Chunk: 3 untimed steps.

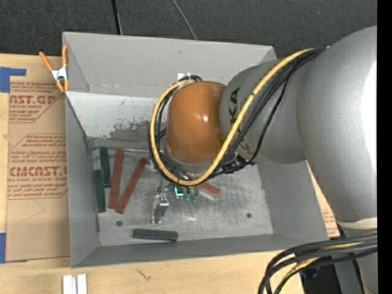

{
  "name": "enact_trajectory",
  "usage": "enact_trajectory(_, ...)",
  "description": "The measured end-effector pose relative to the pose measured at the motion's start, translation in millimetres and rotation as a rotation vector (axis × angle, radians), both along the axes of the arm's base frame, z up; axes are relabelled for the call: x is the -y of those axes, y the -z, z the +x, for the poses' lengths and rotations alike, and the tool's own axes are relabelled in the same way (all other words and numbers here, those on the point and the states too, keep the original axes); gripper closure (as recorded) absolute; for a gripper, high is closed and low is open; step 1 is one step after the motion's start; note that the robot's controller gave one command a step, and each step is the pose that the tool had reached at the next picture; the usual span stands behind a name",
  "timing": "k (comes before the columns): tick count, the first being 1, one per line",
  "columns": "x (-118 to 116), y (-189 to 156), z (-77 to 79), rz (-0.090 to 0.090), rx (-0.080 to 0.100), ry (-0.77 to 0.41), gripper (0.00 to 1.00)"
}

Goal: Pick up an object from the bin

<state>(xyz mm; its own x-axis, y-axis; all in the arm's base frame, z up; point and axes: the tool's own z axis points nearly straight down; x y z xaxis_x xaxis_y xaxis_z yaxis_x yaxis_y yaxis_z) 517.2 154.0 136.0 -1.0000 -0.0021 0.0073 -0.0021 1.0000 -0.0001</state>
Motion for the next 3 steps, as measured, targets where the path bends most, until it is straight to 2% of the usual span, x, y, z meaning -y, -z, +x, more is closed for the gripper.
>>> enact_trajectory(1, 0.5, -4.0, 2.2, 0.001, 0.007, 0.002, 0.00)
enact_trajectory(2, -31.7, 23.3, 46.8, 0.002, 0.014, -0.026, 0.00)
enact_trajectory(3, -33.0, 39.1, 63.5, 0.003, 0.008, -0.085, 0.00)
